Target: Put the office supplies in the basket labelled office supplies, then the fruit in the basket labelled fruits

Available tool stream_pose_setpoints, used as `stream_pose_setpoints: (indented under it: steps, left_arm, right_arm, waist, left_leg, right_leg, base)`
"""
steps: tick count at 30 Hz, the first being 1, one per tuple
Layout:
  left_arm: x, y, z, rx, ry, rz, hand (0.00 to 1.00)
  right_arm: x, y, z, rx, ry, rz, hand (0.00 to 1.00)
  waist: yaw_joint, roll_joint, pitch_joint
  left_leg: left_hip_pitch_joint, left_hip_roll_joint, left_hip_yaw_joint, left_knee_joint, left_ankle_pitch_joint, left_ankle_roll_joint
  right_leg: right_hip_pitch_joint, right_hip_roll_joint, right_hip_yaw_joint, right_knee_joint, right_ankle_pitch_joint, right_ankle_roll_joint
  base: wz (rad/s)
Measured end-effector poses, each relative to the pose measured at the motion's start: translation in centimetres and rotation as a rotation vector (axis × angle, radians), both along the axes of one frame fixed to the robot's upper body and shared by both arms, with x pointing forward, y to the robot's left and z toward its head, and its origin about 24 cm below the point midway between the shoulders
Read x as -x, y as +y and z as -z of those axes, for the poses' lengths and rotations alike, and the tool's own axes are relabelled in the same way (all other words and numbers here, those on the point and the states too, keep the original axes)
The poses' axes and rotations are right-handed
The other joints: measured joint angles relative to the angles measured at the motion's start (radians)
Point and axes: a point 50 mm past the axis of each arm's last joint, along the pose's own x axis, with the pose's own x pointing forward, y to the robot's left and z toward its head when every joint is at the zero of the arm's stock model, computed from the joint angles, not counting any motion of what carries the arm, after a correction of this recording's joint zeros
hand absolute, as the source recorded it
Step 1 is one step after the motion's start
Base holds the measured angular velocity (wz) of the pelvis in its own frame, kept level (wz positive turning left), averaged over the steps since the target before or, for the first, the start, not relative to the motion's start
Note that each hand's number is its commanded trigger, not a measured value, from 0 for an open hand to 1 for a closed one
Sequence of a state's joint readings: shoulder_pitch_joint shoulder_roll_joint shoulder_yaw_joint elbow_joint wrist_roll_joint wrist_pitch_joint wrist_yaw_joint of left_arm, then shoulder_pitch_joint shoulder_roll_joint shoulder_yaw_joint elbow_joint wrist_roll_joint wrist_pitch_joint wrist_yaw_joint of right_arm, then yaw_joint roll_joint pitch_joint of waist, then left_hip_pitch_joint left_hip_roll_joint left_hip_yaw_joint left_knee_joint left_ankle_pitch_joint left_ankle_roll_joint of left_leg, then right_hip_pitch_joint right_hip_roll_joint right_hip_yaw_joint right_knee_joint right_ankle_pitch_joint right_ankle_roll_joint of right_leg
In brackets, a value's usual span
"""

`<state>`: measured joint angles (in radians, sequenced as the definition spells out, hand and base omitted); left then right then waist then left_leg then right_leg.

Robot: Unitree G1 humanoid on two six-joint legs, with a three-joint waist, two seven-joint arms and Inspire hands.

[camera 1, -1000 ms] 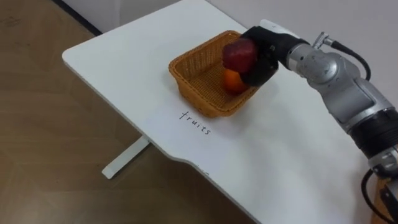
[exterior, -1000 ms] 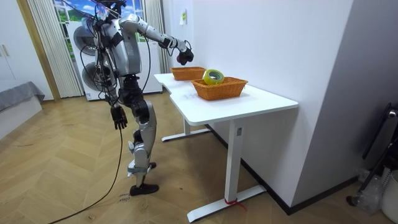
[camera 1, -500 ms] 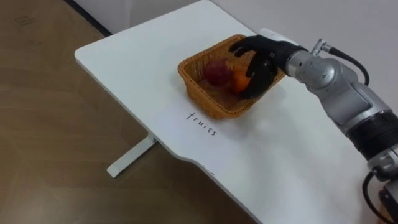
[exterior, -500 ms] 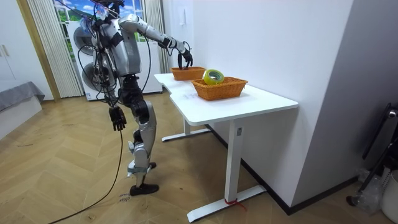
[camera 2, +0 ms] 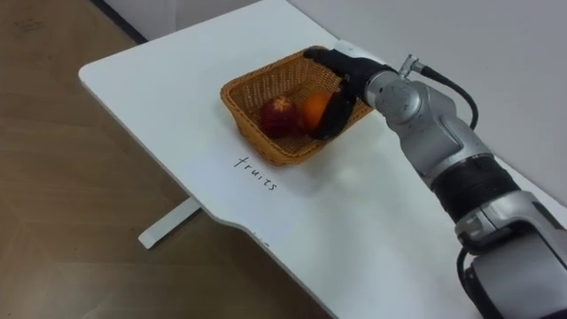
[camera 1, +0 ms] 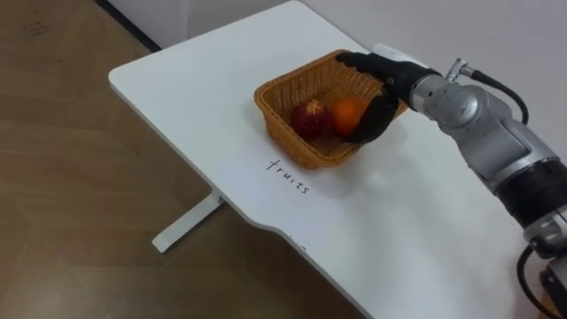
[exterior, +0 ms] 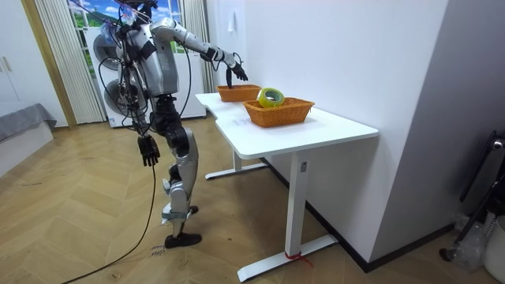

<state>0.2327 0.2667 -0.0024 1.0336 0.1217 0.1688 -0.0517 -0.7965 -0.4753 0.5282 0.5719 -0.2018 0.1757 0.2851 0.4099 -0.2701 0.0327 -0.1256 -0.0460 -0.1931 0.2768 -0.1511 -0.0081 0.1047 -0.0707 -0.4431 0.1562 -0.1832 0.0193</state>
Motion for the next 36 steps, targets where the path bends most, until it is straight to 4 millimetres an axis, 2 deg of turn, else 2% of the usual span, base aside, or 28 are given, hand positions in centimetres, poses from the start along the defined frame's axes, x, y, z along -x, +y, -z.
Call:
stream_pose_setpoints:
  steps: [8, 11, 14, 16, 19, 20, 21, 22, 26, 30, 34, 36]
  left_arm:
    - [0.1, -0.1, -0.1, -0.004, -0.009, -0.001, 0.0]
    - [0.0, -0.1, -0.2, -0.003, -0.022, -0.007, 0.0]
    - [0.2, -0.1, -0.2, -0.004, -0.029, -0.034, 0.0]
    - [0.2, -0.3, -0.1, -0.017, -0.03, -0.038, 0.0]
    - [-0.5, -0.1, -0.3, -0.035, -0.058, -0.038, 0.0]
    - [-0.7, -0.1, -0.4, -0.036, -0.065, -0.044, 0.0]
    - [-0.9, 0.1, -0.4, -0.039, -0.076, -0.053, 0.0]
    - [-1.2, 0.1, -0.5, -0.04, -0.086, -0.058, 0.0]
    - [-2.5, -0.1, -0.5, -0.047, -0.131, -0.053, 0.0]
    - [-3.7, -0.1, -0.8, -0.064, -0.182, -0.045, 0.0]
    - [-4.0, -0.5, -0.7, -0.051, -0.198, -0.06, 0.0]
    - [-4.2, -0.6, -0.7, -0.045, -0.207, -0.062, 0.0]
  right_arm:
    - [0.0, 0.5, -0.8, -0.02, -0.033, -0.022, 0.0]
    - [-0.1, 0.2, -2.5, -0.077, -0.101, -0.002, 0.0]
    - [-0.2, -0.6, -4.4, -0.128, -0.201, 0.049, 0.0]
    - [-0.1, -0.5, -5.8, -0.137, -0.295, 0.058, 0.0]
    - [0.4, -0.6, -6.9, -0.152, -0.379, 0.07, 0.0]
    - [0.5, -0.5, -7.2, -0.157, -0.396, 0.065, 0.0]
    - [0.7, -0.3, -7.5, -0.161, -0.417, 0.056, 0.0]
    - [0.7, -0.4, -7.7, -0.149, -0.431, 0.06, 0.0]
    - [0.8, -1.6, -8.7, -0.178, -0.493, 0.116, 0.0]
    - [1.1, -3.4, -10.1, -0.154, -0.56, 0.172, 0.0]
    - [1.5, -3.9, -11.2, -0.167, -0.611, 0.189, 0.0]
    - [1.6, -4.1, -11.4, -0.169, -0.622, 0.193, 0.0]
  waist:
    - [-0.029, 0.005, -0.0008]
    - [-0.061, 0.011, -0.0021]
    - [-0.086, 0.031, -0.0146]
    - [-0.122, 0.06, -0.0296]
    - [-0.149, 0.083, -0.0344]
    - [-0.155, 0.085, -0.0365]
    - [-0.166, 0.088, -0.0357]
    - [-0.191, 0.093, -0.0316]
    - [-0.238, 0.092, -0.0332]
    - [-0.267, 0.097, -0.0343]
    - [-0.284, 0.106, -0.0385]
    - [-0.299, 0.109, -0.0378]
  left_leg:
    - [-0.008, 0.0, 0.001, 0.02, -0.007, 0.001]
    - [-0.014, -0.001, 0.003, 0.033, -0.013, 0.003]
    - [-0.007, 0.001, 0.016, 0.033, -0.015, 0.007]
    - [0.006, 0.0, 0.028, 0.031, -0.014, 0.011]
    - [0.04, 0.0, 0.047, 0.012, -0.012, 0.013]
    - [0.046, 0.001, 0.052, 0.007, -0.012, 0.013]
    - [0.058, 0.002, 0.058, -0.004, -0.01, 0.013]
    - [0.069, 0.002, 0.059, -0.01, -0.008, 0.013]
    - [0.068, 0.002, 0.062, -0.005, -0.008, 0.014]
    - [0.068, 0.003, 0.077, -0.008, -0.009, 0.016]
    - [0.088, 0.009, 0.109, -0.025, -0.007, 0.02]
    - [0.096, 0.011, 0.114, -0.032, -0.007, 0.02]
  right_leg:
    - [-0.002, 0.001, 0.001, 0.0, 0.0, 0.0]
    - [-0.002, 0.001, 0.005, 0.001, -0.001, 0.001]
    - [-0.005, -0.001, 0.023, 0.013, 0.001, 0.003]
    - [0.003, -0.006, 0.03, 0.017, 0.001, 0.004]
    - [0.018, -0.012, 0.047, 0.018, -0.004, 0.012]
    - [0.019, -0.013, 0.053, 0.019, -0.004, 0.012]
    - [0.024, -0.013, 0.058, 0.018, -0.004, 0.012]
    - [0.032, -0.014, 0.059, 0.018, -0.004, 0.012]
    - [0.031, -0.015, 0.061, 0.018, -0.003, 0.012]
    - [0.022, -0.015, 0.085, 0.021, -0.003, 0.013]
    - [0.016, -0.018, 0.112, 0.029, -0.002, 0.013]
    - [0.018, -0.017, 0.117, 0.03, -0.002, 0.013]
  base:
    - [0.0]
    - [-0.03]
    - [-0.12]
    - [-0.12]
    - [-0.17]
    - [-0.28]
    - [-0.15]
    - [-0.08]
    - [-0.02]
    - [-0.12]
    - [-0.2]
    - [-0.17]
